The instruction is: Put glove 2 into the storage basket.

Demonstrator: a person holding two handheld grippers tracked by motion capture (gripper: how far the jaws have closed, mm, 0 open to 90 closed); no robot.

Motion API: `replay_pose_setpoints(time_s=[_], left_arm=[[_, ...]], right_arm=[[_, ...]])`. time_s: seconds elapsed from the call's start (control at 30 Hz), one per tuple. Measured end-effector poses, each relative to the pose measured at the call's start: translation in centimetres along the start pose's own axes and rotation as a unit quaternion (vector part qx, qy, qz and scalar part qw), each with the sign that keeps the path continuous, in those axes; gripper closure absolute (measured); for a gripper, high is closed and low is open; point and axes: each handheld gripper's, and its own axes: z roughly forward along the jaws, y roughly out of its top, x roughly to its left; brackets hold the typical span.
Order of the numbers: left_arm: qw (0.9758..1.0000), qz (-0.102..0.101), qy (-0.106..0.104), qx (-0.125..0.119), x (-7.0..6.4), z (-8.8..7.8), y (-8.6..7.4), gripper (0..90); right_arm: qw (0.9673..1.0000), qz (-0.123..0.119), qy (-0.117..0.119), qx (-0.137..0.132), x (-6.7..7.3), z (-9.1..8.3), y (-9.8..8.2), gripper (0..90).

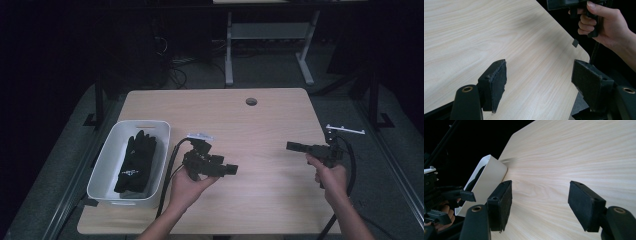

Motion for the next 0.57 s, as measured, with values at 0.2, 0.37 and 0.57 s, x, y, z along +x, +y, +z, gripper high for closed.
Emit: replay_pose_setpoints(time_s=[0.2, 0.37, 0.57], left_arm=[[1.0000, -0.001, 0.000, 0.004, -0.1, 0.6, -0.4, 27.4], [1.0000, 0.000, -0.003, 0.006, 0.0, 1.0, -0.7, 27.1], [1.0000, 0.004, -0.002, 0.005, -0.2, 1.1, -0.8, 27.0]], right_arm=[[0.9999, 0.009, -0.004, -0.007, -0.9, -0.8, -0.7, 35.2], [0.9999, 0.010, -0.008, -0.004, -1.5, -1.2, -1.2, 35.1], [0.9999, 0.010, -0.010, -0.003, -1.6, -1.3, -1.5, 34.2]])
